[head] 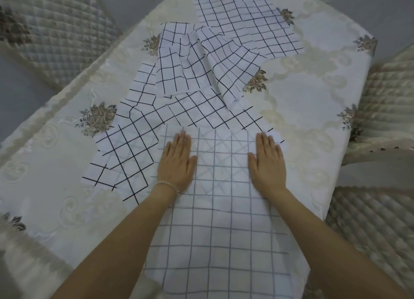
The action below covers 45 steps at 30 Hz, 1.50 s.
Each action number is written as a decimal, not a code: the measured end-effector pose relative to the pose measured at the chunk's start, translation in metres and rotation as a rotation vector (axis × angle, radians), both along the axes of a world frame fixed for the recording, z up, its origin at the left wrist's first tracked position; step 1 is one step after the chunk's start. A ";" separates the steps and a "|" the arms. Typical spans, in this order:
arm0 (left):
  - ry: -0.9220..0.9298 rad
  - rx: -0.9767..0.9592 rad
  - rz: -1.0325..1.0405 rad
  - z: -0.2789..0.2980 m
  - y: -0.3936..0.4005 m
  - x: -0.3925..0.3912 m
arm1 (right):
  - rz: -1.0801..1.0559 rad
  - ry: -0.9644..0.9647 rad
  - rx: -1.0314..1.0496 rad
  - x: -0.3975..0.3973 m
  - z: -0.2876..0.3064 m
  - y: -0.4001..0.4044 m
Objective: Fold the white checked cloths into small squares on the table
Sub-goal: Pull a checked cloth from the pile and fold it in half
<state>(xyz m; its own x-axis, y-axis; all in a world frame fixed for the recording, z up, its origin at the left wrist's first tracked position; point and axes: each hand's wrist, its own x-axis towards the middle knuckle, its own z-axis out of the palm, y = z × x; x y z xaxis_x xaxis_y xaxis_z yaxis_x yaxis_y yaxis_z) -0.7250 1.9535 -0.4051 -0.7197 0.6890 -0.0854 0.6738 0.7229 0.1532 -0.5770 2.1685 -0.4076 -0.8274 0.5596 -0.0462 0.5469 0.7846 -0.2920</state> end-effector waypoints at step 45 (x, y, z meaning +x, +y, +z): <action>-0.044 -0.005 -0.268 0.006 -0.005 0.092 | 0.140 -0.026 -0.018 0.040 0.005 -0.094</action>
